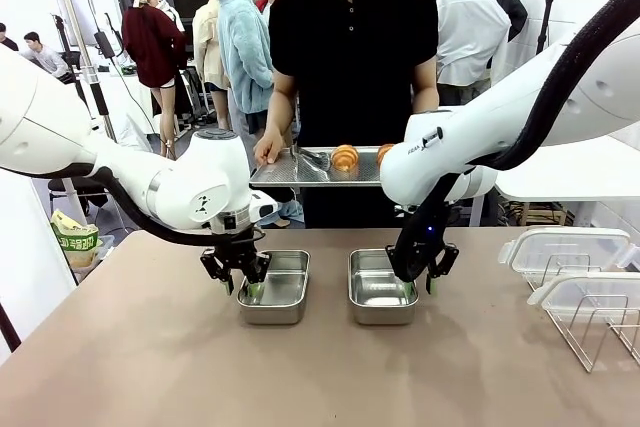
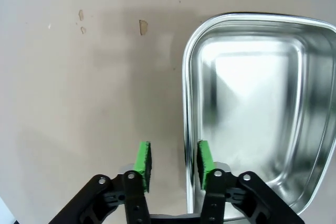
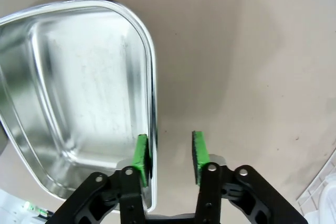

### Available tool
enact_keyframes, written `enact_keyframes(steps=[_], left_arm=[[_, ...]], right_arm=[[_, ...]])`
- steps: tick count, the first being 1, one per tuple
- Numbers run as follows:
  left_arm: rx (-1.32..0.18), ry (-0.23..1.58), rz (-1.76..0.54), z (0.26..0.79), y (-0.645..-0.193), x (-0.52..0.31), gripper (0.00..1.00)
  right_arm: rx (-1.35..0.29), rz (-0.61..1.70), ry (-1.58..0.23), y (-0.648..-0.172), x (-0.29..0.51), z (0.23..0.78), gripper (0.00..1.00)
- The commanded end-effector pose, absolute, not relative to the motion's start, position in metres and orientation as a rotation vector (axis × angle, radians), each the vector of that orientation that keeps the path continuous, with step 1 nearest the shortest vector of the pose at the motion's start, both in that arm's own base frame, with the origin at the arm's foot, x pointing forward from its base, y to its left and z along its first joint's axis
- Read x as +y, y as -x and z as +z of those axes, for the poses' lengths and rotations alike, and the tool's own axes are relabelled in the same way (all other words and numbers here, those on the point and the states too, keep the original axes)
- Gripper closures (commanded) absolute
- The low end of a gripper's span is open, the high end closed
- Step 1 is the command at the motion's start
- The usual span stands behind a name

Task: Place the bread in airtight containers.
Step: Lift both Airtight Container.

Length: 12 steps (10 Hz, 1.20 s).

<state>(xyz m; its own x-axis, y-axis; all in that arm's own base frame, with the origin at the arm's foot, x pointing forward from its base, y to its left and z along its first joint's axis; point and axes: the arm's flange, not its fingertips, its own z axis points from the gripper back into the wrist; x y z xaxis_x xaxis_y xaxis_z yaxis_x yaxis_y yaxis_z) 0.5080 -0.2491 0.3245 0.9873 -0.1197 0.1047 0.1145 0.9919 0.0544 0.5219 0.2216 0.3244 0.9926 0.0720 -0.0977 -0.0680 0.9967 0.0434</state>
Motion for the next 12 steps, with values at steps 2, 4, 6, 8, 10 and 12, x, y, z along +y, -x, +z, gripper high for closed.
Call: enact_keyframes(steps=[2, 4, 6, 8, 10, 12], left_arm=[[-0.091, -0.053, -0.103, 0.328, -0.513, -0.254, 1.0], [-0.088, -0.055, -0.099, 0.329, -0.513, -0.253, 1.0], [-0.088, -0.054, -0.099, 0.328, -0.513, -0.252, 1.0], [-0.084, -0.035, -0.106, 0.334, -0.509, -0.25, 1.0], [-0.085, -0.01, -0.104, 0.357, -0.493, -0.25, 1.0], [-0.096, 0.03, -0.082, 0.387, -0.482, -0.241, 1.0]], right_arm=[[0.1, 0.09, -0.036, -0.523, 0.228, 0.319, 1.0], [0.1, 0.097, -0.049, -0.522, 0.23, 0.317, 1.0], [0.099, 0.102, -0.052, -0.521, 0.23, 0.318, 1.0], [0.084, 0.095, -0.067, -0.52, 0.228, 0.32, 1.0], [0.069, 0.065, -0.07, -0.512, 0.225, 0.334, 1.0], [0.021, 0.048, -0.077, -0.494, 0.22, 0.369, 1.0]])
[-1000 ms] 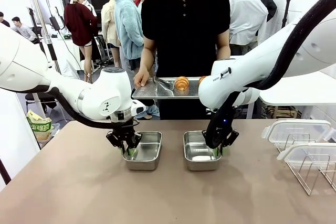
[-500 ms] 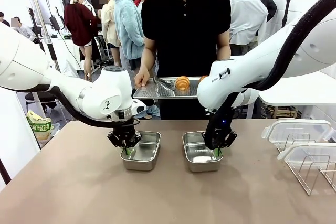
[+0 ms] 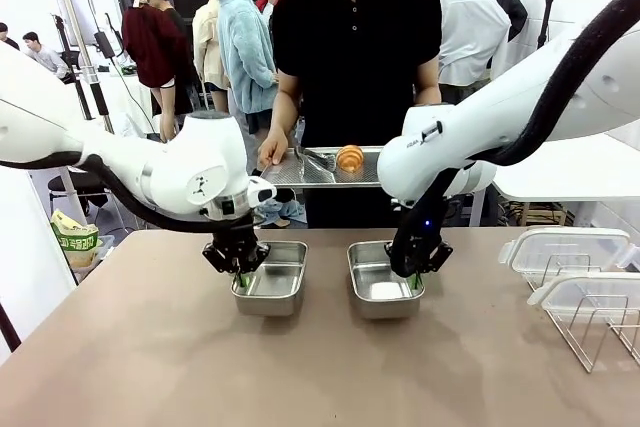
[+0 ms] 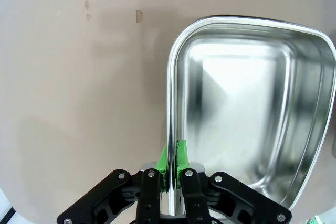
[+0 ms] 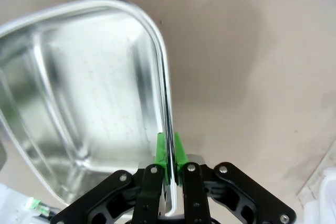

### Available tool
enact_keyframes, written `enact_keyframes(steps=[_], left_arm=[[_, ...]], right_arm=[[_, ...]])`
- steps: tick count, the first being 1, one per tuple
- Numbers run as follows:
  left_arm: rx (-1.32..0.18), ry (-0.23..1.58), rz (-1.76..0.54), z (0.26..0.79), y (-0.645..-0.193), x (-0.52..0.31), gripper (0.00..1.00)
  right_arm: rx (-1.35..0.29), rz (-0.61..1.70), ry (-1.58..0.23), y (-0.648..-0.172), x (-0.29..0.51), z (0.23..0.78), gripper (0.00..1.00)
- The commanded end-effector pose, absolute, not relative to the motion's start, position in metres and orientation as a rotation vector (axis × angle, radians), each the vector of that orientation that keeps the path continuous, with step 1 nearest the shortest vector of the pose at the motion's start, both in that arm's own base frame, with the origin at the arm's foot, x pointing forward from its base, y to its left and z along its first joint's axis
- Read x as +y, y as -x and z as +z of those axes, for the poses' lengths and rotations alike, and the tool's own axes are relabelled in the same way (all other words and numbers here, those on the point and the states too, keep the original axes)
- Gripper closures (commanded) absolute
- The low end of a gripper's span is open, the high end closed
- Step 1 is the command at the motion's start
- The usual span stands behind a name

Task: Place the bread in airtight containers.
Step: Lift both Airtight Container.

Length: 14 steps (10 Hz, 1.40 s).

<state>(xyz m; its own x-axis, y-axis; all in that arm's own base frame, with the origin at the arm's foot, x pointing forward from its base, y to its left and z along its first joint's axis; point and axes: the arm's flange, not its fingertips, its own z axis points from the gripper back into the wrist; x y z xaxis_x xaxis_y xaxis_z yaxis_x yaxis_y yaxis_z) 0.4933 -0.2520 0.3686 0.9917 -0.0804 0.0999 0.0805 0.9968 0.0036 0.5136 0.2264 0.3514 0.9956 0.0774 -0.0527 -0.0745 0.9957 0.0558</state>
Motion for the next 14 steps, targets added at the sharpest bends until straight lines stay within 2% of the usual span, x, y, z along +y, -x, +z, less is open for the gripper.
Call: enact_keyframes(steps=[1, 5, 7, 13, 14], left_arm=[[-0.101, 0.038, -0.071, 0.402, -0.478, -0.238, 1.0], [-0.111, 0.004, -0.068, 0.464, -0.465, -0.231, 1.0], [-0.15, -0.01, -0.069, 0.487, -0.459, -0.23, 1.0], [-0.252, 0.013, -0.069, 0.51, -0.435, -0.226, 1.0], [-0.198, 0.007, -0.07, 0.506, -0.446, -0.235, 1.0]], right_arm=[[0.01, 0.054, -0.086, -0.486, 0.217, 0.387, 1.0], [-0.002, 0.044, -0.067, -0.454, 0.204, 0.457, 1.0], [0.013, 0.03, -0.06, -0.444, 0.195, 0.476, 1.0], [0.036, -0.003, -0.071, -0.444, 0.198, 0.48, 1.0], [0.026, 0.029, -0.056, -0.443, 0.193, 0.481, 1.0]])
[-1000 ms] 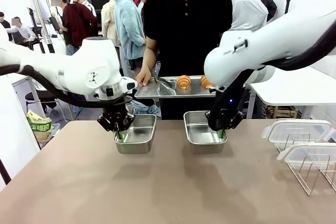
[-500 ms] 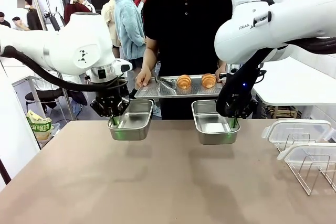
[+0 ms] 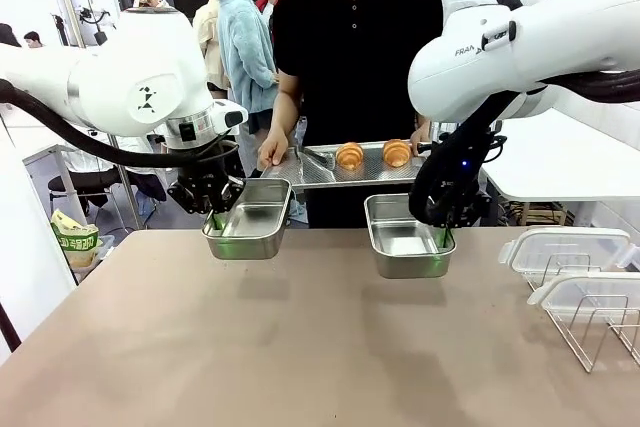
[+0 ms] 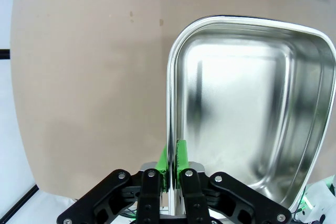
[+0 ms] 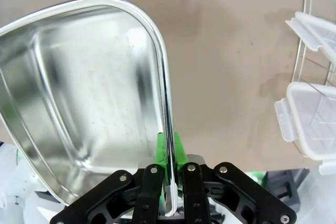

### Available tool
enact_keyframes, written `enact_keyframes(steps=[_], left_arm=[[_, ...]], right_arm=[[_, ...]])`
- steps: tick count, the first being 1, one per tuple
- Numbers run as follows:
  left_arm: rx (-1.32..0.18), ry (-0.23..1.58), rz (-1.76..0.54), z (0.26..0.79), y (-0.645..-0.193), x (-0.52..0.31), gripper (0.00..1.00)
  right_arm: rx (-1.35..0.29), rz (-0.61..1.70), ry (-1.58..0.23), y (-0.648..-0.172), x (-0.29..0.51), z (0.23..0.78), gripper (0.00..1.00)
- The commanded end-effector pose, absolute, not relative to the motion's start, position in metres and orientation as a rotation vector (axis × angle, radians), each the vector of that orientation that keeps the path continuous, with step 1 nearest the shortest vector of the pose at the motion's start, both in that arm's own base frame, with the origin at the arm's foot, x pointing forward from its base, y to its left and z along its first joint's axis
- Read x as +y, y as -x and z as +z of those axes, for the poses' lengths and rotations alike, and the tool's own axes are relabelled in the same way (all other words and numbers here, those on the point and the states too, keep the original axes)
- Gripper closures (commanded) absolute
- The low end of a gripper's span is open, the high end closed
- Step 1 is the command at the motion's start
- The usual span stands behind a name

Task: Place the bread in airtight containers.
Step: Lift both Airtight Container, then once an object is inside an Airtight Container , place the container in the center of the table.

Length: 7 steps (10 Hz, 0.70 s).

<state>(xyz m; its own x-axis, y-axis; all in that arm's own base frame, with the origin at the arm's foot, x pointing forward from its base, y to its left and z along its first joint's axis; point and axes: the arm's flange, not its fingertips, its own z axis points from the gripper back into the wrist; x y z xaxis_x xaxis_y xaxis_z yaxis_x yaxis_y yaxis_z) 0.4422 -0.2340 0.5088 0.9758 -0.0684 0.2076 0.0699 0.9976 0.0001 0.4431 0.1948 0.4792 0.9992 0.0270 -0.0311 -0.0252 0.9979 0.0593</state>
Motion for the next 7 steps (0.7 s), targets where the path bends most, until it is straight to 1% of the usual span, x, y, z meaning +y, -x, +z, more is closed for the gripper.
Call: enact_keyframes(steps=[1, 7], left_arm=[[-0.198, 0.007, -0.07, 0.5057, -0.4463, -0.2351, 1.0], [-0.198, 0.007, -0.07, 0.5057, -0.4463, -0.2351, 1.0]], right_arm=[[0.026, 0.029, -0.056, -0.443, 0.1933, 0.4812, 1.0], [0.026, 0.029, -0.056, -0.443, 0.1933, 0.4812, 1.0]])
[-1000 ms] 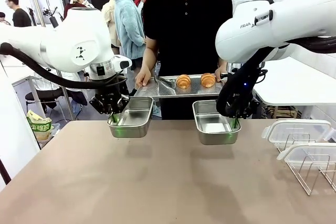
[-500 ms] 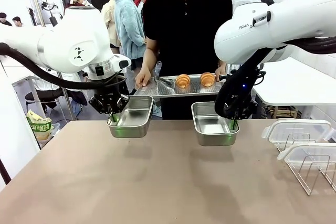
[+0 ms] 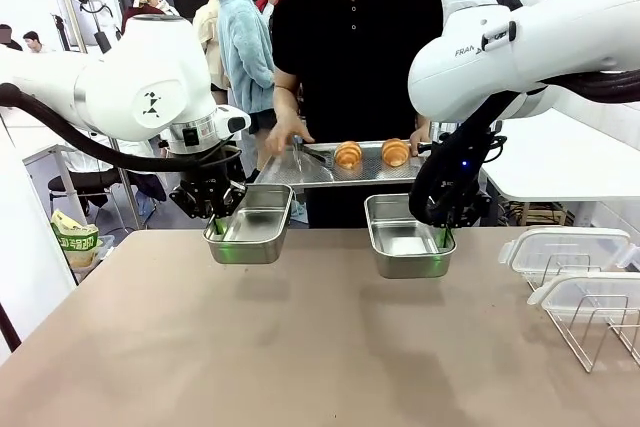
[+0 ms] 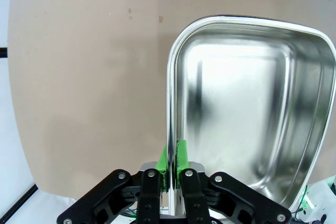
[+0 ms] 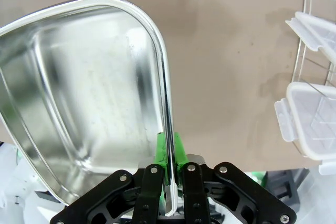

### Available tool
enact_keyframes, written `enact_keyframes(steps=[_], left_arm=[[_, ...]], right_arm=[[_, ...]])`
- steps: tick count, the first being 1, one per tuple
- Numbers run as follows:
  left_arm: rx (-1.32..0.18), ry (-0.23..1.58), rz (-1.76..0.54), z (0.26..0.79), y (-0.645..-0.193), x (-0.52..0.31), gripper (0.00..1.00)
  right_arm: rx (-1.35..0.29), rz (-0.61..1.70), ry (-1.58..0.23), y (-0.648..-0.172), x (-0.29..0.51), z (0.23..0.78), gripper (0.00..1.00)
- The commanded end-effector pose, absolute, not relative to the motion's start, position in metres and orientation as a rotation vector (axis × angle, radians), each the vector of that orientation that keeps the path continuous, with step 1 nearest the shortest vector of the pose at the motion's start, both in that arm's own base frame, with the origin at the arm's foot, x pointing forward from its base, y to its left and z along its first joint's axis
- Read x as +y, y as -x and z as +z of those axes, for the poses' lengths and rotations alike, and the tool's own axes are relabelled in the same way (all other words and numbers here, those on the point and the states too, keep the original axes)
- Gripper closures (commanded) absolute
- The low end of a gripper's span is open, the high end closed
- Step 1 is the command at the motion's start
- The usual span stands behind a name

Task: Place the bread in airtight containers.
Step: Once an object is inside an Airtight Container , place the container in the center of the table.

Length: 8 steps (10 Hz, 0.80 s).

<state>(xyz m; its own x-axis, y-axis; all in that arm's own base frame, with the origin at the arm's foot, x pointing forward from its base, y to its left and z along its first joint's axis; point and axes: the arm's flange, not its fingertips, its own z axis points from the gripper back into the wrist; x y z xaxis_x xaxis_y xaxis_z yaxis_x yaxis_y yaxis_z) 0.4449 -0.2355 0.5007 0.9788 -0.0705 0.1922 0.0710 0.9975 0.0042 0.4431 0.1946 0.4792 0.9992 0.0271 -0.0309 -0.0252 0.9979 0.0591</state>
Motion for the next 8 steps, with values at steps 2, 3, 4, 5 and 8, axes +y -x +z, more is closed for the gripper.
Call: enact_keyframes(steps=[2, 3, 4, 5, 8], left_arm=[[-0.198, 0.007, -0.07, 0.5057, -0.4463, -0.2351, 1.0], [-0.198, 0.007, -0.07, 0.5057, -0.4463, -0.2351, 1.0], [-0.198, 0.007, -0.07, 0.5057, -0.4463, -0.2351, 1.0], [-0.198, 0.007, -0.07, 0.5057, -0.4463, -0.2351, 1.0], [-0.198, 0.007, -0.07, 0.5057, -0.4463, -0.2351, 1.0]], right_arm=[[0.026, 0.029, -0.056, -0.443, 0.1933, 0.4812, 1.0], [0.026, 0.029, -0.056, -0.443, 0.1933, 0.4812, 1.0], [0.026, 0.029, -0.056, -0.443, 0.1933, 0.4812, 1.0], [0.026, 0.029, -0.056, -0.443, 0.1933, 0.4812, 1.0], [0.026, 0.029, -0.056, -0.443, 0.1933, 0.4812, 1.0]])
